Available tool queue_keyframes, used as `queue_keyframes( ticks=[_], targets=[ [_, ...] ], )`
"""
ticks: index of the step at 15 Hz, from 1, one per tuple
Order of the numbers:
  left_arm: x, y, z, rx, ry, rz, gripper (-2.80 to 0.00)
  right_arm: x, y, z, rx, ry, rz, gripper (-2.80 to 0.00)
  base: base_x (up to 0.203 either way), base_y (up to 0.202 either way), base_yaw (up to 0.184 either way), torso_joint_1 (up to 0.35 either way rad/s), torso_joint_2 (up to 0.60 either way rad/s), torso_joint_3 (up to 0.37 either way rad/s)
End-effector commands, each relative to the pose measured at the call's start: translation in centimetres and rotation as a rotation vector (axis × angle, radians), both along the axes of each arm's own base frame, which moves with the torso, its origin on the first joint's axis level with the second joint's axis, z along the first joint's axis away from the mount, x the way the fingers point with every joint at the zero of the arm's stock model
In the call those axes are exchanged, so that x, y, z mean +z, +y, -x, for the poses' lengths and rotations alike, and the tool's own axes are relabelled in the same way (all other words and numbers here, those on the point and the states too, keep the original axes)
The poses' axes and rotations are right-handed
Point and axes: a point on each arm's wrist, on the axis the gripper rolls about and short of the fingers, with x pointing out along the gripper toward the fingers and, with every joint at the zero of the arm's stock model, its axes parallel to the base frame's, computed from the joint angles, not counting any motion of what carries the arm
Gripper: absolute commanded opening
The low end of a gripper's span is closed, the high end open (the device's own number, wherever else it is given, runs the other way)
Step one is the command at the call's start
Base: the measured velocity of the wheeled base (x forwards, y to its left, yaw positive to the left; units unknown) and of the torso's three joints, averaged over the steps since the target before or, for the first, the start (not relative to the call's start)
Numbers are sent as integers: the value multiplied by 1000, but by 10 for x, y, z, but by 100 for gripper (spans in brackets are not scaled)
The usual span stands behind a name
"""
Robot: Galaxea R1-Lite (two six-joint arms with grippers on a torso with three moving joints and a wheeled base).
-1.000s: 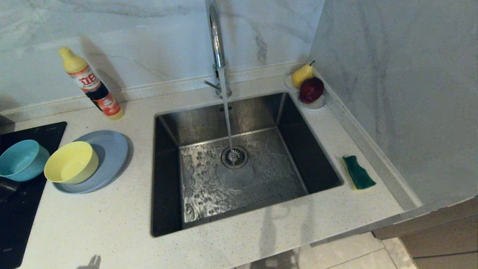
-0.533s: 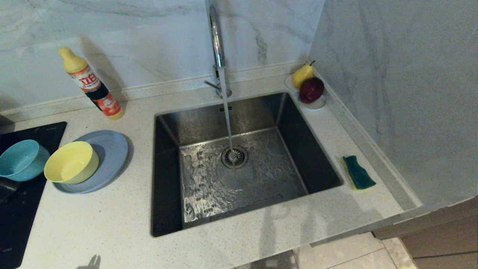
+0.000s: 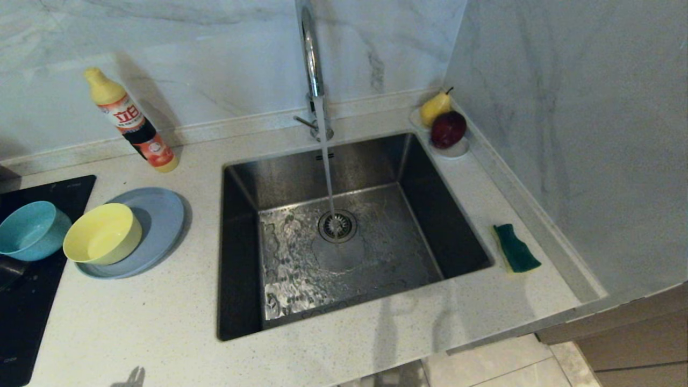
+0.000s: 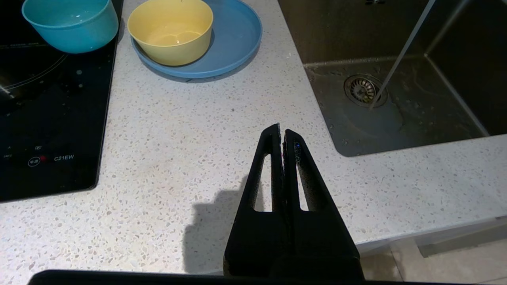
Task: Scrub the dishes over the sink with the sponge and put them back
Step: Pick up a bowl and the sponge
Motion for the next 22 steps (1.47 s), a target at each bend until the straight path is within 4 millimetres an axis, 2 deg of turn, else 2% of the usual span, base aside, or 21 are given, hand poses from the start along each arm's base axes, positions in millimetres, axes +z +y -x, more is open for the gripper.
queue_keyframes(
  ticks=[1, 5, 7, 11, 14, 15, 22],
  targets=[
    [-11, 0, -4, 1, 42, 1, -280, -4, 1, -61, 9, 197, 12, -280, 0, 0, 0, 0, 0, 0],
    [-11, 0, -4, 1, 42, 1, -280, -24, 3, -116, 16, 368, 6, -280, 0, 0, 0, 0, 0, 0],
    [-11, 0, -4, 1, 42, 1, -280, -40, 9, -133, 21, 403, 32, -280, 0, 0, 0, 0, 0, 0],
    [-11, 0, -4, 1, 42, 1, -280, -73, 35, -160, -26, 426, 74, -280, 0, 0, 0, 0, 0, 0],
    [-11, 0, -4, 1, 42, 1, -280, -83, 41, -175, -32, 444, 77, -280, 0, 0, 0, 0, 0, 0],
    [-11, 0, -4, 1, 42, 1, -280, -86, 42, -179, -33, 443, 76, 0, 0, 0, 0, 0, 0, 0],
    [-11, 0, -4, 1, 42, 1, -280, -102, 47, -205, -72, 467, 83, 0, 0, 0, 0, 0, 0, 0]
  ],
)
